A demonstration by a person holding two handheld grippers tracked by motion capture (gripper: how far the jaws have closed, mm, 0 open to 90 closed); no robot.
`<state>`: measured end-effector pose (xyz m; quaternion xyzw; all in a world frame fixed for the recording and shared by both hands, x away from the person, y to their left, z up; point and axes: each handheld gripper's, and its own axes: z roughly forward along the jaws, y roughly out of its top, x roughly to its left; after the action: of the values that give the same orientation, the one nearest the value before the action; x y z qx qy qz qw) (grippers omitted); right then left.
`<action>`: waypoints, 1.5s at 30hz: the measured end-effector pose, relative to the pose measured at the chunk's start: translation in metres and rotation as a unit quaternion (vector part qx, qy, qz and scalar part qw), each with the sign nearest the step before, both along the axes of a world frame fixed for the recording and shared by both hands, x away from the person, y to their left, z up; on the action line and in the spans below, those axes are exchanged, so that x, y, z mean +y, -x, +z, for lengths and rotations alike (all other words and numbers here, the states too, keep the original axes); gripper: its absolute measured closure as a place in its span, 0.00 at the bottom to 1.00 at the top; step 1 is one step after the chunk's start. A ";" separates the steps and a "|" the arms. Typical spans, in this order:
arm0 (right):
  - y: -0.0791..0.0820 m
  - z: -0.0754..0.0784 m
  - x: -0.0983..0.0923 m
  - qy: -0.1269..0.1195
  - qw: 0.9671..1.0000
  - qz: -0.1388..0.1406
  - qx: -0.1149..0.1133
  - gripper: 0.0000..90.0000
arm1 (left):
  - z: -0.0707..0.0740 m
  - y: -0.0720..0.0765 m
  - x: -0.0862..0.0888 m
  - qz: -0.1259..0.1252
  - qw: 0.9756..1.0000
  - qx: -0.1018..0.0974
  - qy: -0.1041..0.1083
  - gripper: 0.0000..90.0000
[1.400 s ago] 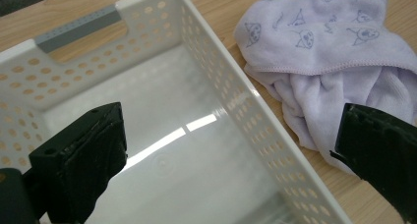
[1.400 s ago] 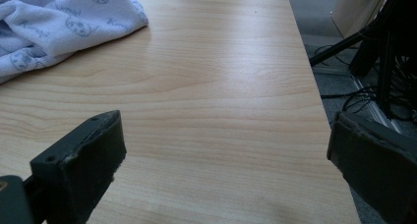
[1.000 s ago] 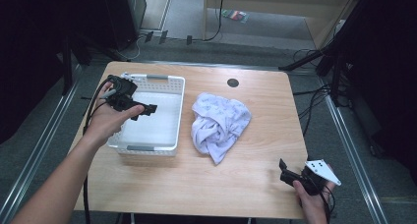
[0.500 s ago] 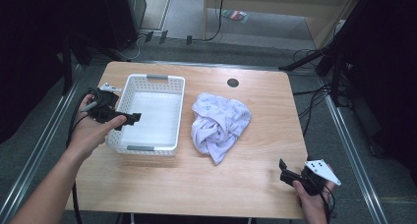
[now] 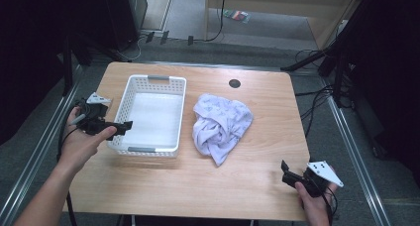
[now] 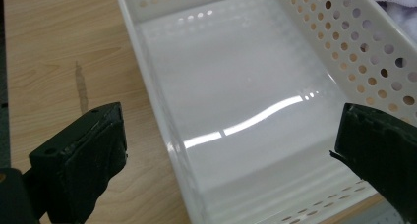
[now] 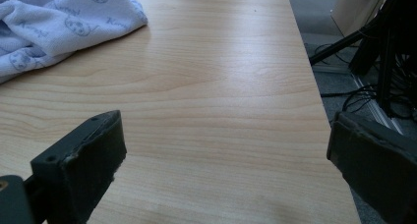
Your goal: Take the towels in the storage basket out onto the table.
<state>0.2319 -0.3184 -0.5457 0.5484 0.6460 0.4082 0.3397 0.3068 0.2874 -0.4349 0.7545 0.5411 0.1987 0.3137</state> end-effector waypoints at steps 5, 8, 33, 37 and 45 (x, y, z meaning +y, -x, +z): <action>0.000 0.000 0.000 0.003 1.000 0.000 0.001 0.01 | -0.005 0.013 0.009 0.015 1.000 -0.021 -0.015 0.00; -0.001 0.000 0.000 0.000 1.000 -0.004 0.003 0.01 | -0.008 0.020 0.014 0.022 0.999 -0.027 -0.016 0.00; -0.001 0.000 0.000 0.000 1.000 -0.006 0.006 0.01 | -0.051 0.067 0.086 0.101 0.992 -0.057 0.051 0.00; -0.001 0.000 0.000 0.000 1.000 -0.007 0.006 0.01 | -0.067 0.074 0.088 0.107 0.991 -0.063 0.056 0.00; -0.001 0.000 0.000 0.001 1.000 -0.007 0.006 0.01 | -0.093 0.086 0.092 0.116 0.988 -0.082 0.066 0.00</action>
<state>0.2332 -0.3182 -0.5458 0.5553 0.6442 0.4021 0.3391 0.2205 0.3789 -0.5275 0.6459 0.6091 0.2586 0.3807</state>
